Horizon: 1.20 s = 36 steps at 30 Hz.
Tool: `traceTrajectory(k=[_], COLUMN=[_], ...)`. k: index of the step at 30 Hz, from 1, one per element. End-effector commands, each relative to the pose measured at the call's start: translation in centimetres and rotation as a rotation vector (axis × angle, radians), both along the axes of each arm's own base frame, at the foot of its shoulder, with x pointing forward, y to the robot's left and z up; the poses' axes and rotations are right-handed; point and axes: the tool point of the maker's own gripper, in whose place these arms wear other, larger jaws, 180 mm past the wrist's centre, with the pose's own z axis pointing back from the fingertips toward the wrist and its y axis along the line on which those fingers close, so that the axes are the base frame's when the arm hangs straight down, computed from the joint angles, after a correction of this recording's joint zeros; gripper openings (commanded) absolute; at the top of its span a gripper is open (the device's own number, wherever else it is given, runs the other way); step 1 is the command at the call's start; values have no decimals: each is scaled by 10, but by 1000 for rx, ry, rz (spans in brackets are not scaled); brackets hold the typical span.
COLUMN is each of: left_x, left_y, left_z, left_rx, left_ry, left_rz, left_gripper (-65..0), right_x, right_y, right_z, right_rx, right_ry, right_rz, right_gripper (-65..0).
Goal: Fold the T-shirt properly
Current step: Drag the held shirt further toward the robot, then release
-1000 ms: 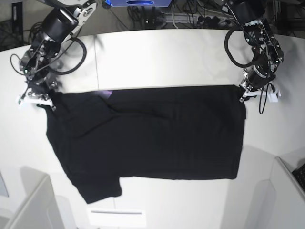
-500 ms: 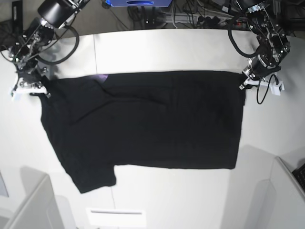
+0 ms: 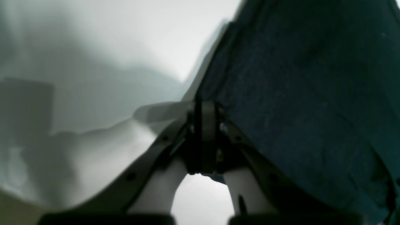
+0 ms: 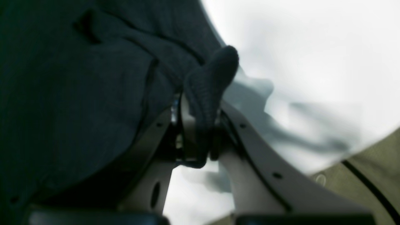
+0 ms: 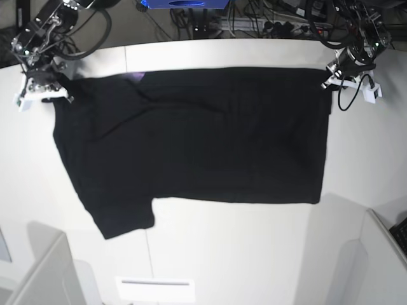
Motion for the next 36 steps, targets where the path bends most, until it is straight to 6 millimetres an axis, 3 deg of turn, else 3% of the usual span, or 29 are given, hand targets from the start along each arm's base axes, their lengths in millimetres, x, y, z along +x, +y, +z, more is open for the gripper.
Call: traceTrajectory(k=[1, 6, 13, 27, 28, 30, 32, 34, 36], left_x=[1, -14, -27, -40, -40, -41, -44, -45, -45], left_y=[2, 4, 4, 3, 4, 4, 4, 4, 7], left_z=[7, 3, -2, -5, -5, -5, -6, -5, -4], left_rx=[10, 23, 20, 18, 19, 20, 20, 21, 27], left_ry=[-19, 19, 52, 85, 86, 89, 95, 95, 93], left_rz=[-10, -19, -20, -23, -22, -22, -22, -23, -16], left_gripper=[-650, -650, -650, -650, -650, -650, -546, -438, -370], right_x=[3, -11, -15, -28, -29, -30, -30, -34, -41], right_y=[-8, -1, 0, 2, 3, 5, 5, 0, -8], right_z=[14, 13, 10, 3, 3, 2, 3, 3, 4], right_rx=[-44, -21, -15, -1, 6, 16, 16, 12, 13], right_ry=[-34, 32, 52, 98, 106, 113, 113, 113, 109], right_rz=[7, 34, 35, 38, 41, 45, 44, 25, -26], right_gripper=[-650, -650, -650, -650, -636, -453, -330, -321, -327])
